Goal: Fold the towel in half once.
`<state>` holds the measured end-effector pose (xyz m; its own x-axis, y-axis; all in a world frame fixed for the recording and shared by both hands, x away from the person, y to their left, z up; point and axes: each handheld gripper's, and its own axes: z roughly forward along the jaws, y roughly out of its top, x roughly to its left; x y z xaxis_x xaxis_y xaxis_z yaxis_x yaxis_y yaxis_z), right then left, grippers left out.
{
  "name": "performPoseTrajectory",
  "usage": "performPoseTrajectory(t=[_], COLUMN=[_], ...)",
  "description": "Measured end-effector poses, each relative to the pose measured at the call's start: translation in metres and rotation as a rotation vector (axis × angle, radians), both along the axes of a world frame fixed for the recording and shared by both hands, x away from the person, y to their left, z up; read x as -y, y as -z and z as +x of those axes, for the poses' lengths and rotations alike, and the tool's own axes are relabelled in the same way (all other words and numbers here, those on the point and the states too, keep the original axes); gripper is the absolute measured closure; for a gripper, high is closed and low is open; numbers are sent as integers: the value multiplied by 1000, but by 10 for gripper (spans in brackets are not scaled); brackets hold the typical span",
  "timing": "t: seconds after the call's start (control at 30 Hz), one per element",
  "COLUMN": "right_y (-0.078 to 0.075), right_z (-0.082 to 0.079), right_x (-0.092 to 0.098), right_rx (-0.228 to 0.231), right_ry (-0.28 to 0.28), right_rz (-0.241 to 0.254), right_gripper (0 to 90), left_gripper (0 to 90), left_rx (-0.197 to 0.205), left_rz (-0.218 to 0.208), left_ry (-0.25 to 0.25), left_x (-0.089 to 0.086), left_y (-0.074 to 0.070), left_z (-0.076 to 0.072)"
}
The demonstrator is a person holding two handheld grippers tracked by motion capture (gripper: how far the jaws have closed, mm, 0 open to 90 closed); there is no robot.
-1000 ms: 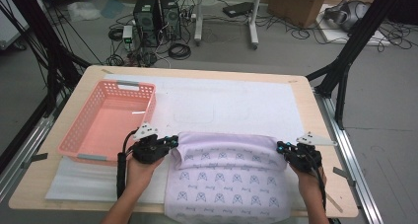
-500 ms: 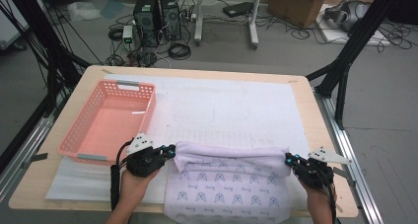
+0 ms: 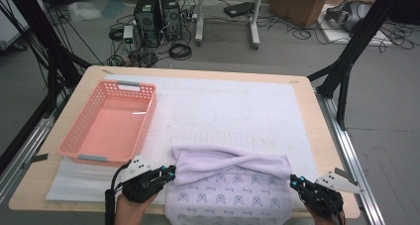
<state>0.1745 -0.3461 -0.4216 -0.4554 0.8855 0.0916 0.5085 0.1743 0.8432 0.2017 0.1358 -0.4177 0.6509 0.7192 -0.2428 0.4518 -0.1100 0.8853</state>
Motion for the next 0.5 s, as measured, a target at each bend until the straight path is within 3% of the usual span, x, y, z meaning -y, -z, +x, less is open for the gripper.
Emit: performPoseTrajectory(t=[0.03, 0.07, 0.1, 0.17, 0.27, 0.37, 0.47, 0.5], right_y=[-1, -1, -2, -1, 3, 9, 14, 13], right_z=[-3, -4, -2, 5, 20, 38, 47, 44], right_x=[0, -1, -2, -5, -13, -17, -15, -15], right_rx=[3, 14, 32, 22, 19, -21, -91, -76], right_ry=[3, 6, 20, 68, 104, 122, 81, 72], right_rz=[19, 23, 7, 38, -2, -35, 28, 9], right_gripper=[891, 813, 661, 534, 466, 506, 846, 864], left_gripper=[864, 864, 863, 864, 863, 863, 863, 863], left_rx=[1, 0, -2, -9, -12, -16, -23, -24], left_rz=[0, -5, -3, -5, -4, 1, 5, 10], left_ry=[1, -2, -3, -5, -3, -1, 0, 2], left_x=[-1, -2, -3, -4, -4, -5, -6, -7], left_y=[0, 0, 1, 2, 3, 5, 8, 8], left_z=[-2, -4, -5, -7, -10, -9, -9, -9])
